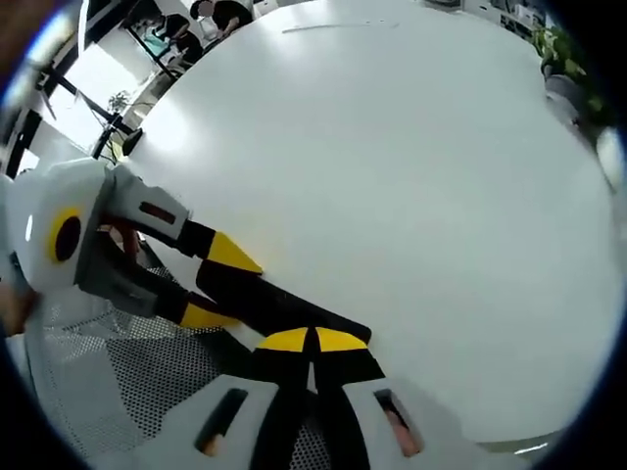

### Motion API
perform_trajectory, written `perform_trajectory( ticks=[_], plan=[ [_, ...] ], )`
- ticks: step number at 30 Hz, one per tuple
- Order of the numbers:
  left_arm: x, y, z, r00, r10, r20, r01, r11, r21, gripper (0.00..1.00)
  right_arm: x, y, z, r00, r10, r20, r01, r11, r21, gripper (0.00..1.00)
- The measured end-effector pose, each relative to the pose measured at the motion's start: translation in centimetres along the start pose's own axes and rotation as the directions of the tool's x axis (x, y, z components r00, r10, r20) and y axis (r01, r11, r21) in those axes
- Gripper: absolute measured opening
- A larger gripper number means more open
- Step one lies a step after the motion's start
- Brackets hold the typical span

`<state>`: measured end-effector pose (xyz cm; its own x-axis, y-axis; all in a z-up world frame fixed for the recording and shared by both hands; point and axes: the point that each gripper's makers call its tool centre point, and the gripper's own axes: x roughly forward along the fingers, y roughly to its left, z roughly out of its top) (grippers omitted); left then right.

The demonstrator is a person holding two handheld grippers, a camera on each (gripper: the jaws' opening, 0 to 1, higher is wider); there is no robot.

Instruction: Press the specified remote control buttons in sequence, fully releasing each button before pressing the next.

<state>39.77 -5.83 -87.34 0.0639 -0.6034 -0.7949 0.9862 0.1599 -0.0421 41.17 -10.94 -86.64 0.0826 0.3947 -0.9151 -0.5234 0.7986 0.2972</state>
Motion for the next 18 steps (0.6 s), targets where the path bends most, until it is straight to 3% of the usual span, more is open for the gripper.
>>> perform_trajectory(
  ticks=[18],
  plan=[
    [0.02,-0.06,0.02,1.0,0.001,0.001,-0.001,1.0,0.007,0.25,-0.02,0.0,0.03,1.0,0.008,-0.005,-0.008,1.0,-0.006,0.0]
  ],
)
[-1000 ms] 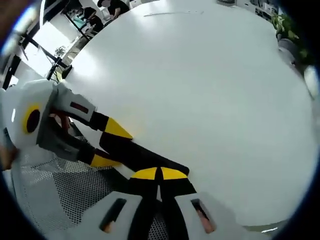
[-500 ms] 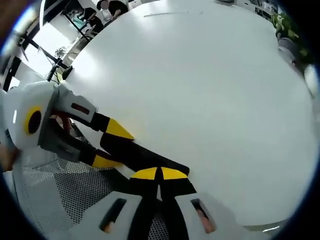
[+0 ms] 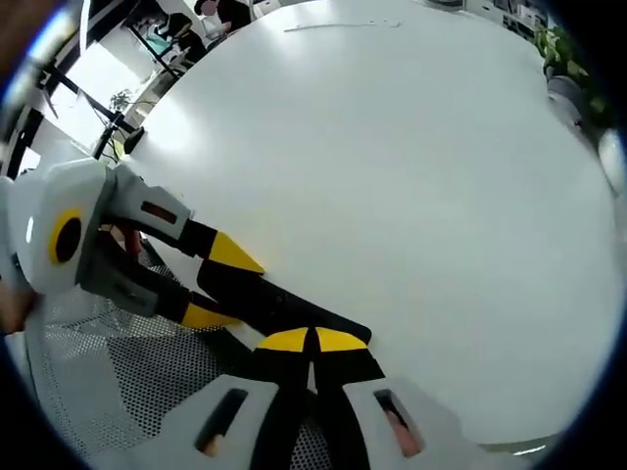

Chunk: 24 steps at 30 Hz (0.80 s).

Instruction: Press the specified remote control buttons in sequence, fully releasing each button before pressing the next.

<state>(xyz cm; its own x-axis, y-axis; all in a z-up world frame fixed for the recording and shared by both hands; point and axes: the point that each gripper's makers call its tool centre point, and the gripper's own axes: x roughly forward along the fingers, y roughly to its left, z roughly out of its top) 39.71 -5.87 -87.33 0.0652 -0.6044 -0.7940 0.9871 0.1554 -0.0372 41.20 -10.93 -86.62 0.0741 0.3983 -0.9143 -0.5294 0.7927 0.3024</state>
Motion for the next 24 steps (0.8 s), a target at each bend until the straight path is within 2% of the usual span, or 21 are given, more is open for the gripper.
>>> perform_trajectory(
  ticks=[4,7,10,13,20,22,24],
  plan=[
    [0.0,0.0,0.0,1.0,0.0,-0.002,0.0,1.0,0.005,0.25,0.0,0.4,0.6,0.999,0.013,0.032,-0.012,1.0,-0.017,0.0],
    [0.0,0.0,0.0,1.0,0.002,-0.001,-0.002,1.0,0.004,0.25,0.4,0.0,0.7,0.999,-0.01,0.031,0.011,0.999,-0.039,0.0],
    [0.0,0.0,0.0,1.0,0.002,0.0,-0.002,1.0,0.002,0.25,0.3,0.5,1.2,0.998,0.016,0.058,-0.014,0.999,-0.038,0.0],
    [0.0,0.0,0.0,1.0,0.0,0.001,0.0,1.0,-0.002,0.25,0.6,0.7,0.9,0.999,0.025,0.036,-0.023,0.999,-0.041,0.0],
    [0.0,0.0,0.0,1.0,-0.003,0.001,0.003,1.0,-0.009,0.24,0.7,0.6,1.1,0.998,0.005,0.059,-0.001,0.997,-0.079,0.0],
    [0.0,0.0,0.0,1.0,-0.004,0.001,0.004,1.0,-0.01,0.24,0.7,0.5,1.1,0.998,0.022,0.066,-0.018,0.998,-0.055,0.0],
    [0.0,0.0,0.1,1.0,-0.005,0.0,0.005,1.0,-0.013,0.24,0.7,0.5,1.1,0.996,0.048,0.071,-0.048,0.999,0.003,0.0]
  ],
)
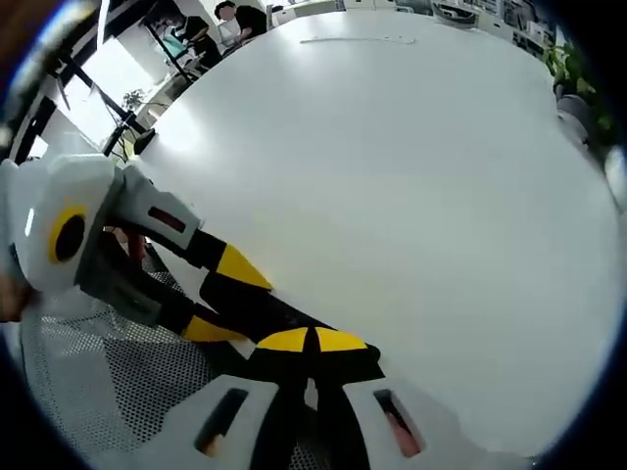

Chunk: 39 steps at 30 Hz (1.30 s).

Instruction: Press the specified remote control buttons in sequence, fully releasing each button before pressing the next.

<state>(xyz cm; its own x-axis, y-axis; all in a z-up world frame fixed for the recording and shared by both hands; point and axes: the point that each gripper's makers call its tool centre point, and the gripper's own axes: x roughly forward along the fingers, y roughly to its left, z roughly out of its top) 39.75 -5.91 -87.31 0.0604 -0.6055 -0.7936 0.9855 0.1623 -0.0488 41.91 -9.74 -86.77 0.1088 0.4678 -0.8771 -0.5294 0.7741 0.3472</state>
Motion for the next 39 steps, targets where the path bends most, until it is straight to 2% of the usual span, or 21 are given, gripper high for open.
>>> perform_trajectory(
  ticks=[10,14,24,33,39],
  plan=[
    [0.0,0.0,0.0,1.0,0.001,-0.002,-0.001,1.0,0.006,0.24,-0.1,0.0,0.0,0.999,0.044,0.006,-0.044,0.993,0.112,0.0],
    [0.0,0.0,0.0,1.0,0.001,-0.002,-0.001,1.0,0.005,0.24,0.0,0.2,-0.1,1.0,0.01,-0.001,-0.01,1.0,0.003,0.0],
    [0.0,0.0,-0.1,1.0,0.005,-0.004,-0.005,1.0,0.013,0.25,-0.1,0.0,-0.1,1.0,0.019,0.01,-0.019,0.998,0.064,0.0],
    [0.0,0.0,0.0,1.0,0.013,-0.008,-0.013,1.0,0.017,0.25,-0.1,0.6,-0.4,0.999,-0.026,-0.022,0.024,0.998,-0.065,0.0],
    [0.0,0.0,-0.1,1.0,0.016,-0.01,-0.016,1.0,0.025,0.25,-0.1,1.1,-0.8,0.999,0.01,-0.051,-0.012,0.999,-0.048,0.0]
  ],
)
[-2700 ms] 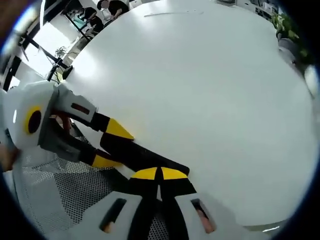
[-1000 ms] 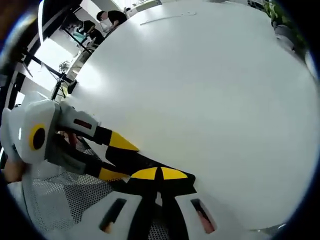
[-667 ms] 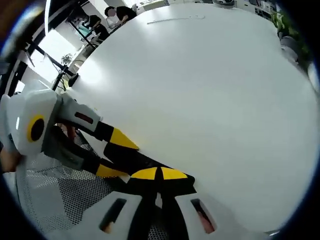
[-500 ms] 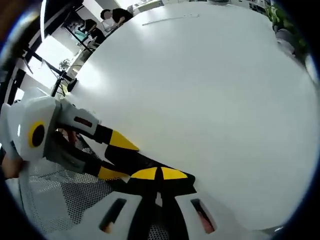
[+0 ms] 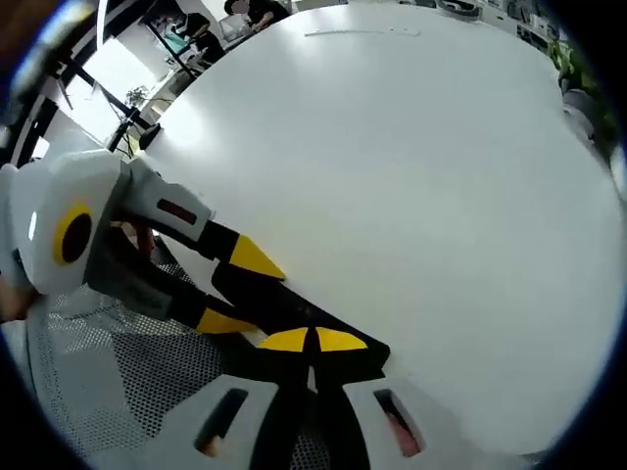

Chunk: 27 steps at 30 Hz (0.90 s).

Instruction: Press the specified remote control buttons in sequence, fully releasing each button before pressing the next.

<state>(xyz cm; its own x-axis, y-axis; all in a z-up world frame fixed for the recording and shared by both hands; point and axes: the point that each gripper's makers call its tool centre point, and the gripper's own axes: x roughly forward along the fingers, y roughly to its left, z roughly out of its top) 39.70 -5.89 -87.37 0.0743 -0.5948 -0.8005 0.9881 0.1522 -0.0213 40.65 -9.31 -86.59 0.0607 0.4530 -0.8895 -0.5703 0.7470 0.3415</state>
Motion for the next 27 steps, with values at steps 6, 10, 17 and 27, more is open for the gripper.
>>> perform_trajectory(
  ticks=[6,10,17,27],
  plan=[
    [0.0,-0.02,0.0,1.0,0.0,0.001,0.0,1.0,-0.002,0.25,0.03,0.39,-0.19,1.0,0.016,-0.012,-0.016,1.0,0.0,0.0],
    [0.01,-0.02,0.0,1.0,0.001,0.001,-0.001,1.0,-0.003,0.25,0.1,0.59,-0.24,1.0,0.018,-0.014,-0.018,1.0,-0.016,0.0],
    [0.0,-0.01,-0.01,1.0,-0.003,0.002,0.004,1.0,-0.008,0.25,0.22,0.74,-0.32,1.0,0.004,-0.013,-0.005,0.997,-0.083,0.0],
    [0.0,0.04,0.03,1.0,-0.007,0.005,0.007,0.999,-0.037,0.25,0.4,0.77,-0.21,0.999,-0.053,-0.011,0.05,0.981,-0.188,0.0]
  ],
)
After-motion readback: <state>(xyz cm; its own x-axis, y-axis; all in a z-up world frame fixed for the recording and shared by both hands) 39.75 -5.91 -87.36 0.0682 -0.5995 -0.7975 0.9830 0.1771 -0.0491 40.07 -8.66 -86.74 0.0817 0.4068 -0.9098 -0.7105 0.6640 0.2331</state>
